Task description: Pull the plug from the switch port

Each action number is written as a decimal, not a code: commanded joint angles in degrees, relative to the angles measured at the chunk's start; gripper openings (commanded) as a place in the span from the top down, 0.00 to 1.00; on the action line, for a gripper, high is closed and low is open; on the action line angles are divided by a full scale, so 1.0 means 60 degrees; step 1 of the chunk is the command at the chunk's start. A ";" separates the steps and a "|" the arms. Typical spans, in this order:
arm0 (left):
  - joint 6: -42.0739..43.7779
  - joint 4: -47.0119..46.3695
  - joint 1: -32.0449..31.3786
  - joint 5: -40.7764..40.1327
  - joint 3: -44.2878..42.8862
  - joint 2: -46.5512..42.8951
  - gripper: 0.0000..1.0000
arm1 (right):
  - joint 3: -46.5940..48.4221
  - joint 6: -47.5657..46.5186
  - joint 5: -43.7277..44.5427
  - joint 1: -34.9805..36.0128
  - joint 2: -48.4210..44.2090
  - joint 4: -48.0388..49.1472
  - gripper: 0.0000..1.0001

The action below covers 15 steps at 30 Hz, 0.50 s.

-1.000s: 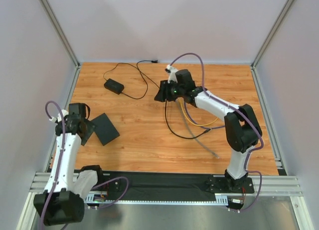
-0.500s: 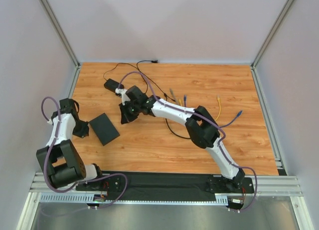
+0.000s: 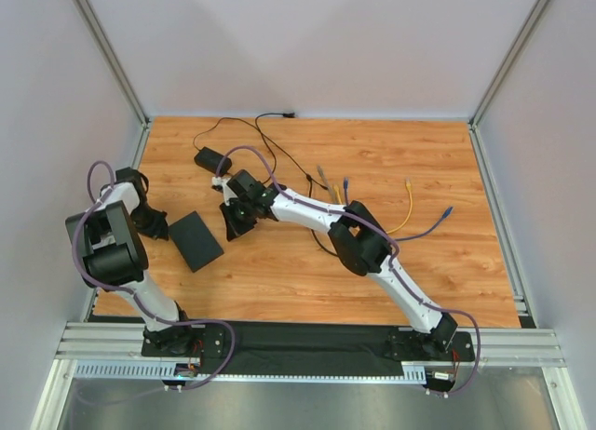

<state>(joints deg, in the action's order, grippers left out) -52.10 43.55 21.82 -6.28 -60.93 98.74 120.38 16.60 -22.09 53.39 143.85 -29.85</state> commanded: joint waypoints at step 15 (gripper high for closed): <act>0.2368 -0.1504 -0.2464 0.4387 -0.3788 0.3040 1.00 | -0.2804 0.1641 -0.1445 0.0258 -0.1750 0.3564 1.00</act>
<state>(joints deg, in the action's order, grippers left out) -42.52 36.10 10.13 11.09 -78.48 114.50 108.92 21.39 -26.55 54.68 139.31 -19.49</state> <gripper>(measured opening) 0.003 0.003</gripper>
